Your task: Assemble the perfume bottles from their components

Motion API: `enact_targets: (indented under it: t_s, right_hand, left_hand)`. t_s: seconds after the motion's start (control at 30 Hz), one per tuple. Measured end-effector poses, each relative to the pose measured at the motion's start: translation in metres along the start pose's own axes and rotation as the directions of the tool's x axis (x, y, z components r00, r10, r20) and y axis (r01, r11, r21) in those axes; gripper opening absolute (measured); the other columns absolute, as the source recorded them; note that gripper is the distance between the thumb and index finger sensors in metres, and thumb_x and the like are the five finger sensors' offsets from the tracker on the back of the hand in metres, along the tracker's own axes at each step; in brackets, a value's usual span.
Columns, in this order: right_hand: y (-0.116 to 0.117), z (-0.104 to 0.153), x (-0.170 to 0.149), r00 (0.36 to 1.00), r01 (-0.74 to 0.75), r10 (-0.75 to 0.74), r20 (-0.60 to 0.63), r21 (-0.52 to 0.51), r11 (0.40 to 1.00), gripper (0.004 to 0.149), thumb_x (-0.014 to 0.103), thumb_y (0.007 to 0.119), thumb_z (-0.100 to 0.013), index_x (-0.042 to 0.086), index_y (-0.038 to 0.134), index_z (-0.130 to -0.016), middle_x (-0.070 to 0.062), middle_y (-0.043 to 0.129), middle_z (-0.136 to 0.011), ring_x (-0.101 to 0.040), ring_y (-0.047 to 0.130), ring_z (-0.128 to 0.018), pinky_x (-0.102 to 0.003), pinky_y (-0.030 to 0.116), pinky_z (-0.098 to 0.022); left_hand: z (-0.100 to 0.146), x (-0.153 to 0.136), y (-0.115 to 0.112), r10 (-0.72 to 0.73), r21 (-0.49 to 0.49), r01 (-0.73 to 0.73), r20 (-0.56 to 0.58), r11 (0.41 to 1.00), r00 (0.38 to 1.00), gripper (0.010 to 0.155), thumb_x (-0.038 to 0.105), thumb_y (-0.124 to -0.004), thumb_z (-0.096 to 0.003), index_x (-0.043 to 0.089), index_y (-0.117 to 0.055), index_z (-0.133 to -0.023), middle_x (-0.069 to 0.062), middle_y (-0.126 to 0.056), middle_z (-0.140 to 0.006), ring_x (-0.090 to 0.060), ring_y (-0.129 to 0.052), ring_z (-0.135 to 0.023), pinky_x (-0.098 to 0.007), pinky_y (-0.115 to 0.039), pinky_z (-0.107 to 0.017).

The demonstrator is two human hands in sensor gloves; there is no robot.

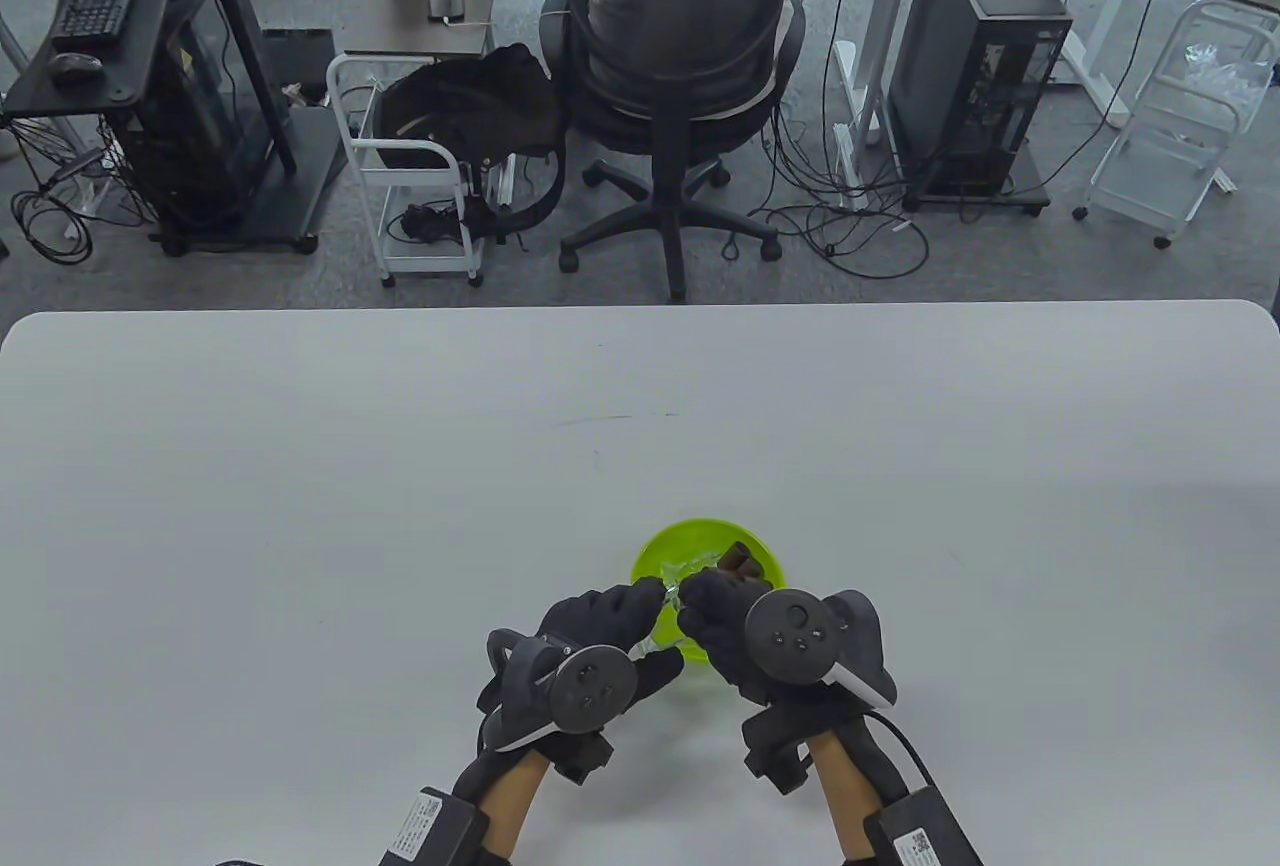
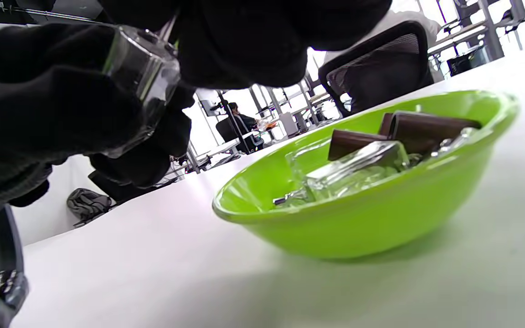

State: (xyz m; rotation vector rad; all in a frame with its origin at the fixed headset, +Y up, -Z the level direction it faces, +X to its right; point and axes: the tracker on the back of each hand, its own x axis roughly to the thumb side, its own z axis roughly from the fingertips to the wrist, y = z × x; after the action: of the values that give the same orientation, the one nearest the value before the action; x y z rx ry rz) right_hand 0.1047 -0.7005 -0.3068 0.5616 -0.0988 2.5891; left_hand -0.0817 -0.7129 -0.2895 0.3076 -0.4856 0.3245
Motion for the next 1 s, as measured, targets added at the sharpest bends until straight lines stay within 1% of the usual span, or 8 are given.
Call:
enact_targets:
  t_s: [0.13, 0.27, 0.33, 0.43, 0.53, 0.7, 0.87, 1.0]
  right_hand:
    - [0.001, -0.001, -0.001, 0.99, 0.122, -0.124, -0.068, -0.02, 0.992, 0.053, 0.038, 0.058, -0.056, 0.002, 0.075, -0.09, -0.006, 0.09, -0.055, -0.007, 0.089, -0.034, -0.034, 0.082, -0.037]
    - [-0.003, -0.001, -0.006, 0.989, 0.139, -0.139, -0.058, -0.008, 0.99, 0.052, 0.043, 0.058, -0.062, 0.009, 0.07, -0.1, -0.012, 0.09, -0.072, -0.016, 0.094, -0.047, -0.04, 0.081, -0.045]
    - [-0.013, 0.002, -0.008, 0.995, 0.078, -0.082, -0.058, -0.068, 0.995, 0.059, 0.05, 0.054, -0.062, 0.013, 0.064, -0.106, -0.014, 0.085, -0.086, -0.022, 0.094, -0.059, -0.044, 0.08, -0.052]
    - [-0.027, 0.009, -0.018, 0.986, -0.139, 0.119, -0.113, -0.187, 0.972, 0.058, 0.048, 0.06, -0.061, 0.015, 0.06, -0.109, -0.016, 0.08, -0.097, -0.027, 0.092, -0.07, -0.048, 0.078, -0.058]
    - [-0.022, 0.009, -0.03, 0.935, -0.333, 0.313, -0.167, -0.105, 0.937, 0.058, 0.046, 0.066, -0.06, 0.018, 0.058, -0.11, -0.015, 0.076, -0.103, -0.027, 0.09, -0.077, -0.049, 0.077, -0.061]
    - [0.002, -0.004, -0.037, 0.839, -0.505, 0.507, -0.196, 0.062, 0.861, 0.059, 0.045, 0.072, -0.057, 0.023, 0.058, -0.11, -0.015, 0.069, -0.11, -0.029, 0.085, -0.085, -0.05, 0.074, -0.065]
    - [0.017, -0.017, -0.029, 0.759, -0.6, 0.621, -0.195, 0.161, 0.784, 0.059, 0.047, 0.076, -0.055, 0.035, 0.056, -0.11, -0.015, 0.054, -0.119, -0.031, 0.073, -0.096, -0.053, 0.068, -0.072]
    - [0.022, -0.025, -0.029, 0.727, -0.615, 0.656, -0.201, 0.234, 0.753, 0.059, 0.045, 0.077, -0.055, 0.035, 0.058, -0.109, -0.016, 0.05, -0.121, -0.033, 0.07, -0.098, -0.056, 0.065, -0.074]
  left_hand:
    - [0.001, 0.006, 0.003, -0.069, 0.041, 0.07, -0.021, 0.997, 0.997, 0.075, 0.064, -0.081, -0.0396, 0.017, -0.075, -0.097, -0.004, -0.094, -0.082, -0.018, -0.101, -0.059, -0.033, -0.084, -0.054]
    - [0.0, 0.002, 0.005, -0.063, 0.051, 0.066, -0.046, 0.997, 0.997, 0.074, 0.062, -0.083, -0.0403, 0.018, -0.074, -0.099, -0.004, -0.093, -0.085, -0.019, -0.1, -0.061, -0.033, -0.083, -0.055]
    - [0.0, -0.003, 0.004, -0.032, 0.044, 0.035, -0.063, 0.998, 0.997, 0.074, 0.063, -0.083, -0.0405, 0.017, -0.074, -0.098, -0.004, -0.093, -0.084, -0.019, -0.101, -0.061, -0.034, -0.083, -0.055]
    - [0.001, -0.013, 0.004, -0.007, 0.042, 0.012, -0.101, 0.999, 0.995, 0.074, 0.063, -0.082, -0.0407, 0.017, -0.074, -0.098, -0.004, -0.093, -0.084, -0.019, -0.101, -0.061, -0.034, -0.083, -0.055]
    - [0.001, -0.018, 0.005, 0.025, 0.046, -0.019, -0.117, 0.999, 0.993, 0.074, 0.063, -0.082, -0.0409, 0.017, -0.074, -0.099, -0.004, -0.092, -0.085, -0.019, -0.101, -0.062, -0.034, -0.083, -0.055]
    - [0.001, -0.018, 0.005, 0.017, 0.04, -0.013, -0.118, 0.999, 0.993, 0.074, 0.062, -0.082, -0.0409, 0.018, -0.073, -0.099, -0.004, -0.092, -0.086, -0.019, -0.1, -0.062, -0.034, -0.083, -0.056]
    - [0.002, -0.018, 0.005, 0.018, 0.031, -0.014, -0.124, 0.999, 0.992, 0.074, 0.063, -0.082, -0.0409, 0.018, -0.073, -0.099, -0.005, -0.092, -0.086, -0.019, -0.1, -0.062, -0.034, -0.083, -0.056]
    - [0.003, -0.018, 0.006, 0.014, 0.028, -0.011, -0.129, 1.0, 0.992, 0.074, 0.063, -0.082, -0.041, 0.018, -0.073, -0.099, -0.005, -0.092, -0.086, -0.019, -0.1, -0.062, -0.034, -0.083, -0.056]
